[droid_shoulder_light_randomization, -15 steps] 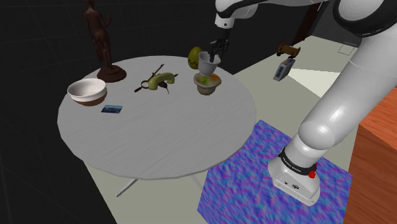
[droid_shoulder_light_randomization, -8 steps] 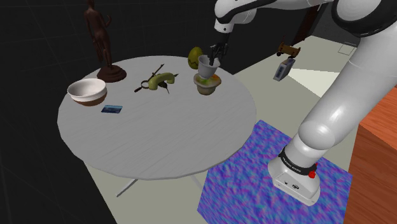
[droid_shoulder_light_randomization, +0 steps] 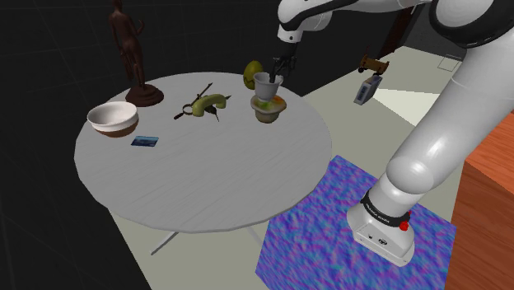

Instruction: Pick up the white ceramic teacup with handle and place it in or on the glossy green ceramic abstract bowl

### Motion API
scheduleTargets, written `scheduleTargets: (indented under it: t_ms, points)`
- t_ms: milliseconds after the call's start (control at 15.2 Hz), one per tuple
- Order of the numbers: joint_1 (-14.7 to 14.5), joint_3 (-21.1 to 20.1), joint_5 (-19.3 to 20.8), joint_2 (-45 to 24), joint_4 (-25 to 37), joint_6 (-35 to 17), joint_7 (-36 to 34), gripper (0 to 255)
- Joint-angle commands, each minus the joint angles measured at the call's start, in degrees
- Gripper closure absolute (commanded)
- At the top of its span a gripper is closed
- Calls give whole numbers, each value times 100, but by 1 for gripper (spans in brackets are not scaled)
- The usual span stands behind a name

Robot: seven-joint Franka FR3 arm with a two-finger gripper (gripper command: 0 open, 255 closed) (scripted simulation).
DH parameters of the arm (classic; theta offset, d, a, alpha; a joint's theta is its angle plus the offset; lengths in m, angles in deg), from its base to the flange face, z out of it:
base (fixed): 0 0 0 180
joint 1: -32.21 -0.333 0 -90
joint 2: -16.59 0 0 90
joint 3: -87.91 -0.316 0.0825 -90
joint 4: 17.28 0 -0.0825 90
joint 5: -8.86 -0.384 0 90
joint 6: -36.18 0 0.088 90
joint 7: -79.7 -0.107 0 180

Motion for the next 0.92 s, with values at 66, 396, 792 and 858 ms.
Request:
scheduleTargets:
  t_ms: [66, 396, 792, 858]
  points:
    - [0, 0, 0, -1, 1, 0, 0, 0]
    - [18, 18, 23, 158, 541, 700, -15, 0]
    - [18, 18, 23, 158, 541, 700, -15, 0]
    - [18, 18, 23, 158, 541, 700, -15, 0]
